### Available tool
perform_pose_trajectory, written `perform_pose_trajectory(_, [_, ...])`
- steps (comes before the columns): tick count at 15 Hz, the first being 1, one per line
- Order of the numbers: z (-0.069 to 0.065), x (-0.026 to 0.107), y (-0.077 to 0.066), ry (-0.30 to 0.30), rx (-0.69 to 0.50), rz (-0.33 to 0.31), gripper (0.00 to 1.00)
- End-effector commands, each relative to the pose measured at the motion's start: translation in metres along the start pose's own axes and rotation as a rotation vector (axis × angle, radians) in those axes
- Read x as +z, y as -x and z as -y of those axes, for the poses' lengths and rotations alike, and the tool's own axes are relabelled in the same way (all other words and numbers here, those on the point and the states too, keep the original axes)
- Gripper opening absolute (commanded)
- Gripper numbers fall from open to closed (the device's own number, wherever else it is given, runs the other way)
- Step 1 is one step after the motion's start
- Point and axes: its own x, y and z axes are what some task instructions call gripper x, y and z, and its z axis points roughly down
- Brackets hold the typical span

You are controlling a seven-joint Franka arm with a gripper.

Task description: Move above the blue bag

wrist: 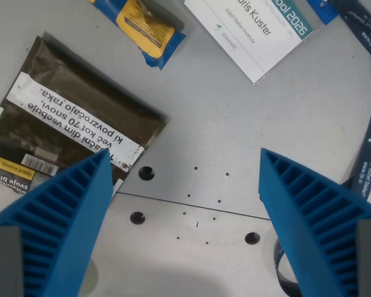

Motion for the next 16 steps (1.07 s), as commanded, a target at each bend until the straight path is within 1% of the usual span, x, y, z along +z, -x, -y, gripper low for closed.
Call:
perform_pose_trajectory(1, [0.000,-0.002,0.000,0.001,0.000,-0.004,1.00])
perform_pose_trajectory(5, [0.000,-0.002,0.000,0.000,-0.008,-0.004,1.00])
perform_pose_trajectory(8, [0.001,0.000,-0.001,-0.001,-0.040,-0.005,1.00])
perform_pose_trajectory(12, [0.003,0.004,-0.003,-0.004,-0.110,-0.011,1.00])
perform_pose_trajectory(16, [0.007,0.012,-0.008,-0.010,-0.210,-0.018,1.00])
